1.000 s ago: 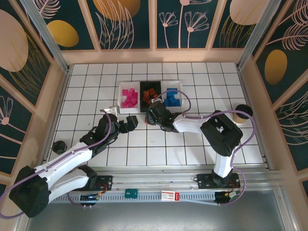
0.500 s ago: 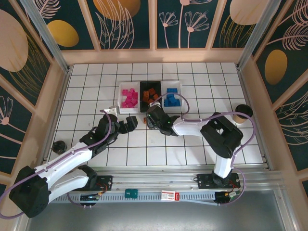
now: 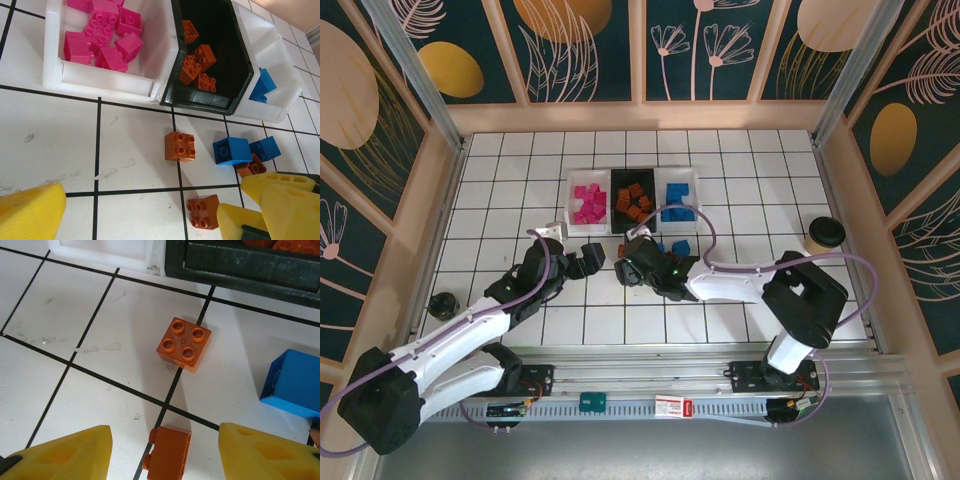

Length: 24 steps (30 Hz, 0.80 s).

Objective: Sort the legos into containers by color
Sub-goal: Pick up the lego from the center of the table.

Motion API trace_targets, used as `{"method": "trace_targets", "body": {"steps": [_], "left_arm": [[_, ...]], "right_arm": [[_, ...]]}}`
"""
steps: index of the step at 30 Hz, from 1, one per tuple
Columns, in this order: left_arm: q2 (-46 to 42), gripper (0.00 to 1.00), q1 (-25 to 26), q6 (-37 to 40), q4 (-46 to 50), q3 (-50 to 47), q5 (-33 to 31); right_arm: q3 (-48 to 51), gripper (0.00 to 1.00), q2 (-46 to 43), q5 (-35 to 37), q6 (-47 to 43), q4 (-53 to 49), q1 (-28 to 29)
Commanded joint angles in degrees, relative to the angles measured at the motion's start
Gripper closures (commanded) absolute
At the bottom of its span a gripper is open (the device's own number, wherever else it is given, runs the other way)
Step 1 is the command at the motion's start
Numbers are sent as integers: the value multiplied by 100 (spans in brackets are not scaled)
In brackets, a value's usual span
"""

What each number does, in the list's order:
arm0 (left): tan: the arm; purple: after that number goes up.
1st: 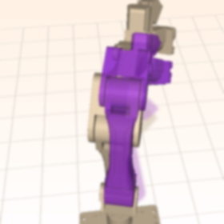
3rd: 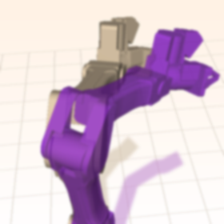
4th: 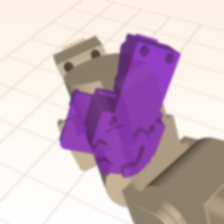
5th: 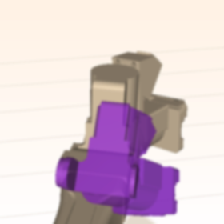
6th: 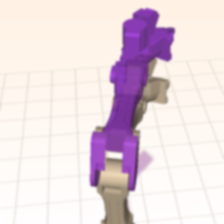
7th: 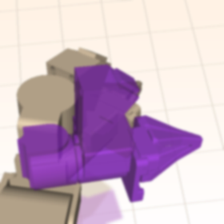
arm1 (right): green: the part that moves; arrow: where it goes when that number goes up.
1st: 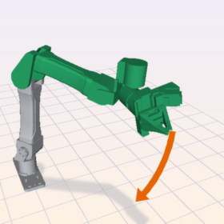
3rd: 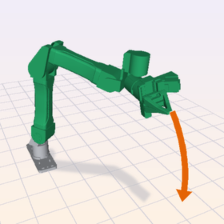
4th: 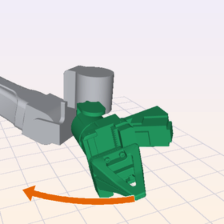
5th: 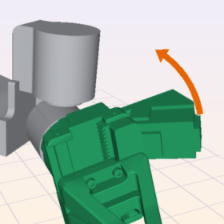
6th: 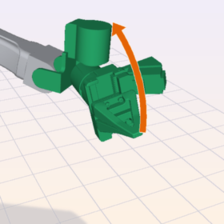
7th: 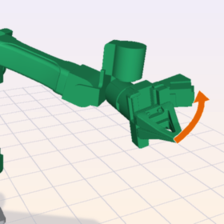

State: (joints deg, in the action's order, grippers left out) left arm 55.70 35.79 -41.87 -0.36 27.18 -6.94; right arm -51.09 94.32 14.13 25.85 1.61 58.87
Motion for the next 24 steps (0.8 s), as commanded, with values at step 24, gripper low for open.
{"method": "trace_targets", "body": {"steps": [24], "left_arm": [[-205, 1, 14, 56, 261, 33, -214]], "right_arm": [[-123, 79, -158, -472, -309, 551, -476]]}}
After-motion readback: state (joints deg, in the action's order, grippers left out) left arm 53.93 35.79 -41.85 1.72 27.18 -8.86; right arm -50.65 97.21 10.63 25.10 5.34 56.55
